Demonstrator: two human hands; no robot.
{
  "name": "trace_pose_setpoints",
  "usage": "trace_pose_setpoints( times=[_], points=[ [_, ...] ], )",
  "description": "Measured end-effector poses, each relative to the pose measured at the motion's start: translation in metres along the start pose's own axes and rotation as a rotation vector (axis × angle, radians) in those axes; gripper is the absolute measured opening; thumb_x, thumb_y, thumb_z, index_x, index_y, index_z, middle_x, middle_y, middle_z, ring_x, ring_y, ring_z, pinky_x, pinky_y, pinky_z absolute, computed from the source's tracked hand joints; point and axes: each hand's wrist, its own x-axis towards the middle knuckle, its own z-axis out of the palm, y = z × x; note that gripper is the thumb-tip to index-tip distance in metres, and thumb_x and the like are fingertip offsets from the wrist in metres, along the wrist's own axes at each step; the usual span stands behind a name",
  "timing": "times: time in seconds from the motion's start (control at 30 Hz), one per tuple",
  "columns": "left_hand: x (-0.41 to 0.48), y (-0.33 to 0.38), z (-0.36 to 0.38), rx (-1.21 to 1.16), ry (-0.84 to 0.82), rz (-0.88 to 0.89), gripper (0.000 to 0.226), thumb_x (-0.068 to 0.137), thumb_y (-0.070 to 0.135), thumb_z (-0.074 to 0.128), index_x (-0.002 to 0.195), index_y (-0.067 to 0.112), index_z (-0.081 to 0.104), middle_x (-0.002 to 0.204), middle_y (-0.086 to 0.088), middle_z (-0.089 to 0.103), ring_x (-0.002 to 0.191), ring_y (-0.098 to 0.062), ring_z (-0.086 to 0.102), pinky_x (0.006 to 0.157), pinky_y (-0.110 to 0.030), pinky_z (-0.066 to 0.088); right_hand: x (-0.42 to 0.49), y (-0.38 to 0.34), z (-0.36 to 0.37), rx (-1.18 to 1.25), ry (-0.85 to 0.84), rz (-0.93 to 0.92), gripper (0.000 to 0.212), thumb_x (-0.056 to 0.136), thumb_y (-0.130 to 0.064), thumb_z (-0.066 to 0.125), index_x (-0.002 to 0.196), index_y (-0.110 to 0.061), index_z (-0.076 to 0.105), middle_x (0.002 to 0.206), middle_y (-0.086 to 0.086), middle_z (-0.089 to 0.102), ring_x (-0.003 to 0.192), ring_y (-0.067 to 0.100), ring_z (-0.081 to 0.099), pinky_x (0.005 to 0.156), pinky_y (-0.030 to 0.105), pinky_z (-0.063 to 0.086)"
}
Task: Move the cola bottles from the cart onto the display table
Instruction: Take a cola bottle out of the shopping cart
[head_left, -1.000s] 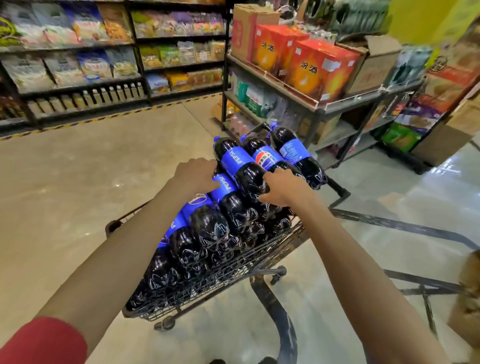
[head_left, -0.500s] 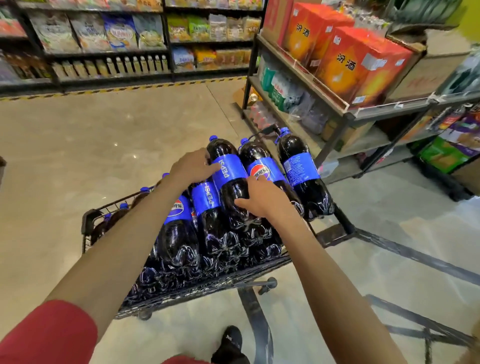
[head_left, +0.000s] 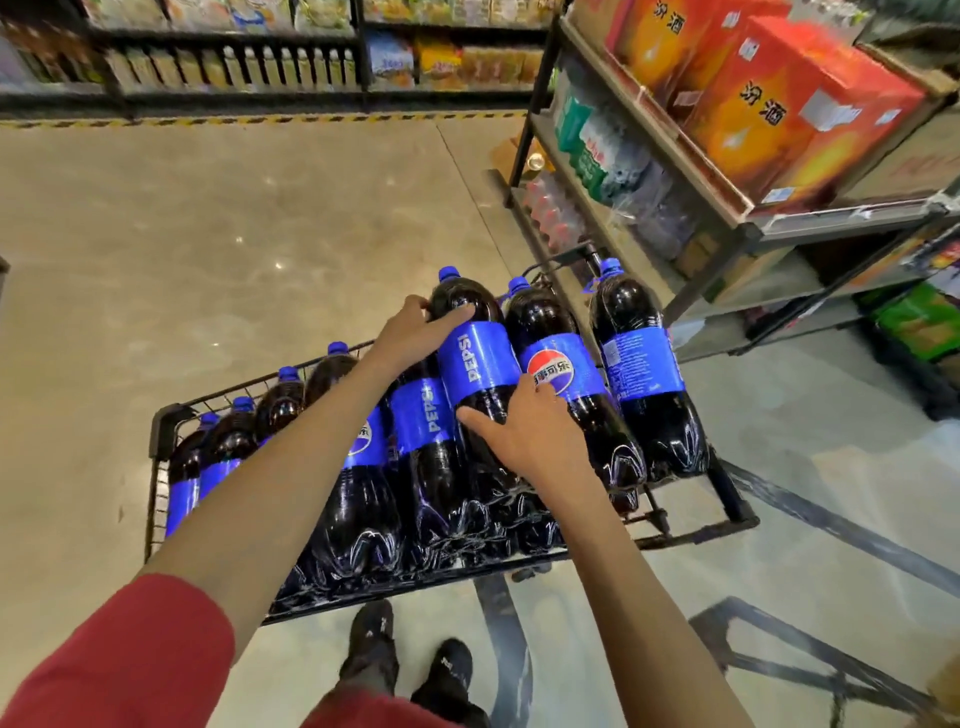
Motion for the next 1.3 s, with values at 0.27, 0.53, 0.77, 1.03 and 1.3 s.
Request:
trace_pose_setpoints(
  times=[0.27,0.53,0.77,1.03,1.3],
  points=[
    [0.034,-0.006,0.001,-0.08,-0.124,-0.062,0.113,0.04,0.1,0.066,0.125,0.027,0.052,0.114,0.006,0.068,0.101,-0.018,0.068,0.093,-0.043,0.055,0.009,-0.015,0.002,-0.11,0.028,0.117,0.11,0.077,-0.083,0.058,0.147,-0.001,0.034,0.146,0.015,0.046,0.137,0.033,0.041,0.098,0.044,0.046],
    [0.037,0.002,0.0,-0.204,-0.147,-0.102,0.106,0.045,0.078,0.084,0.127,0.022,0.046,0.112,0.004,0.067,0.098,-0.017,0.068,0.089,-0.041,0.057,0.021,-0.023,0.001,-0.099,0.014,0.193,0.101,0.073,-0.08,0.065,0.136,-0.004,0.045,0.14,0.014,0.05,0.133,0.034,0.043,0.098,0.046,0.045],
    [0.018,0.013,0.004,-0.331,-0.075,-0.024,0.087,0.06,0.055,0.091,0.121,0.021,0.039,0.111,0.004,0.064,0.096,-0.015,0.068,0.089,-0.041,0.057,0.019,-0.01,-0.002,0.041,-0.002,0.196,0.093,0.069,-0.077,0.072,0.128,-0.01,0.049,0.129,0.009,0.058,0.127,0.033,0.048,0.094,0.044,0.049],
    [-0.005,0.029,0.009,-0.402,-0.027,0.054,0.077,0.071,0.035,0.091,0.124,0.022,0.037,0.105,0.005,0.063,0.086,-0.008,0.067,0.065,-0.024,0.051,0.006,0.002,-0.001,0.135,0.035,0.12,0.107,0.064,-0.081,0.07,0.14,-0.012,0.042,0.131,0.007,0.059,0.123,0.031,0.053,0.095,0.046,0.051],
    [-0.024,0.026,0.009,-0.482,0.092,0.139,0.074,0.07,0.027,0.092,0.124,0.029,0.042,0.108,0.005,0.07,0.084,-0.009,0.072,0.071,-0.029,0.056,0.002,0.022,-0.013,0.177,-0.071,-0.06,0.105,0.073,-0.071,0.074,0.149,-0.017,0.027,0.132,0.002,0.059,0.119,0.028,0.059,0.088,0.036,0.048]
  ],
)
